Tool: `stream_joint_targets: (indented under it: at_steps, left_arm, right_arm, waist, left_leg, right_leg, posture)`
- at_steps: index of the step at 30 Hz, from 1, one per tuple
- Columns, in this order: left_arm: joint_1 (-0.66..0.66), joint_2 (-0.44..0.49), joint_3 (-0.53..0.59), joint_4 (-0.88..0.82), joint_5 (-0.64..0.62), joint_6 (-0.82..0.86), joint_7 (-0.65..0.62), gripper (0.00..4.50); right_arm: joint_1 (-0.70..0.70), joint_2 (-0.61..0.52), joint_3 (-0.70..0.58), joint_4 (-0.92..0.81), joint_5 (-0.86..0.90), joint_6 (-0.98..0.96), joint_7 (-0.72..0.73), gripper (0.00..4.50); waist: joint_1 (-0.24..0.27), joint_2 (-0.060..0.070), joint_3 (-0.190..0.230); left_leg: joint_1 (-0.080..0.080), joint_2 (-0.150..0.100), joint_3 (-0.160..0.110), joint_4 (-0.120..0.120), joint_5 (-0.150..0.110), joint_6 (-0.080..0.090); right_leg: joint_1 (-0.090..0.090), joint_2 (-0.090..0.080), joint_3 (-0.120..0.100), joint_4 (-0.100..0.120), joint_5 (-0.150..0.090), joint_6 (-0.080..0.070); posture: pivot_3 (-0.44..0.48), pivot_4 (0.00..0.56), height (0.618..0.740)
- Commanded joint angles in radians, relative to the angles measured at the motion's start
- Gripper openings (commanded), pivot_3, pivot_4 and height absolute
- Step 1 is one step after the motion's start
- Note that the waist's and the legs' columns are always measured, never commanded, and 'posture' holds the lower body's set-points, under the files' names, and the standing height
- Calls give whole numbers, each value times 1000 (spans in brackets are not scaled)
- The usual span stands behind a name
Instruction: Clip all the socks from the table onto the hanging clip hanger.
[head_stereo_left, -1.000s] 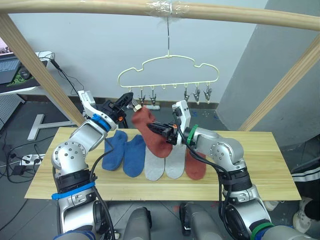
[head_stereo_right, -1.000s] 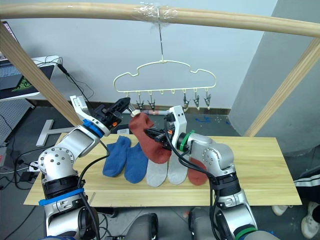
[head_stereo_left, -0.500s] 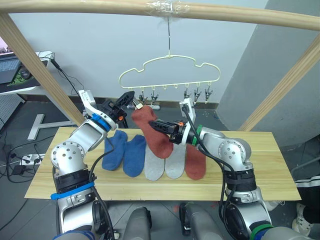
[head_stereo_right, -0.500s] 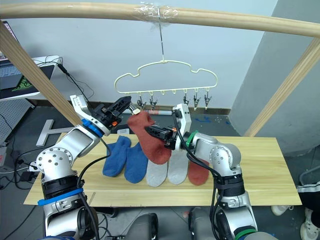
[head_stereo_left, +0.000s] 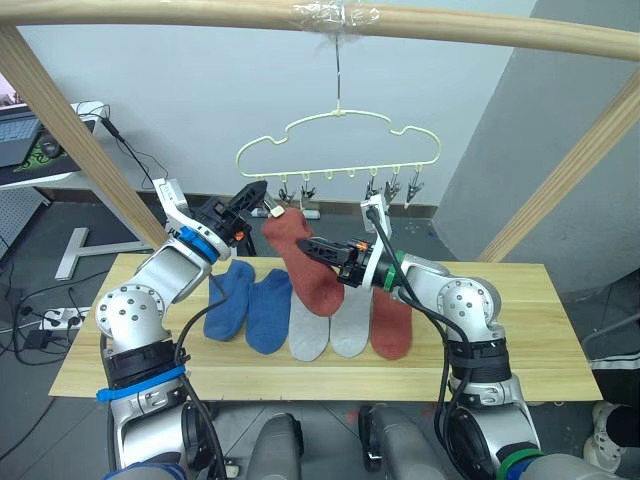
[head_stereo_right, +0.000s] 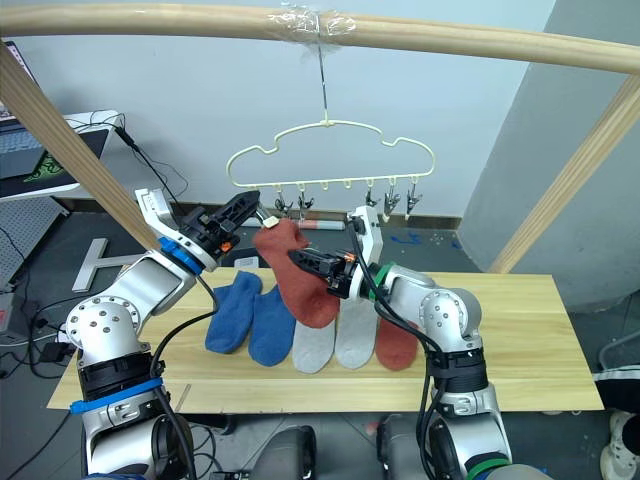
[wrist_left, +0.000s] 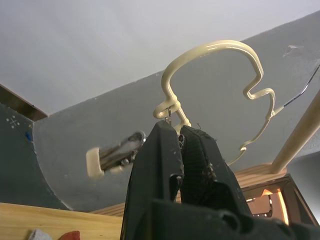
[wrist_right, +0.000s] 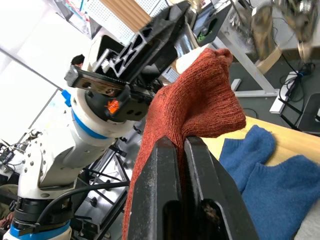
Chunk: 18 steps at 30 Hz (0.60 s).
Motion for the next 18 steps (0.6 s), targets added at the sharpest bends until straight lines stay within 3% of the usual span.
stream_joint_targets:
  at_steps: [1,8,18]
  left_arm:
    - [-12,-4,2,-51,-37,-20,-1,69]
    - [-14,2,3,-51,-56,-32,3,69]
    - [19,25,5,-77,-62,-37,1,3288]
  right_arm:
    - [-22,25,11,24,-9,-48,3,18]
    - [-36,35,15,70,-31,-81,4,18]
    - [-38,41,20,73,-32,-86,0,0]
  waist:
    - [0,0,1]
    - [1,0,4]
    - [1,0,13]
  left_leg:
    - [0,0,0,0,0,0]
    - [-1,0,-1,0,0,0]
    - [-1,0,-8,0,0,0]
  right_leg:
    - [0,0,0,0,0,0]
    - [0,0,0,-1,0,0]
    - [0,0,-2,-1,0,0]
  posture:
    - [26,254,740]
    - [26,254,740]
    - [32,266,740]
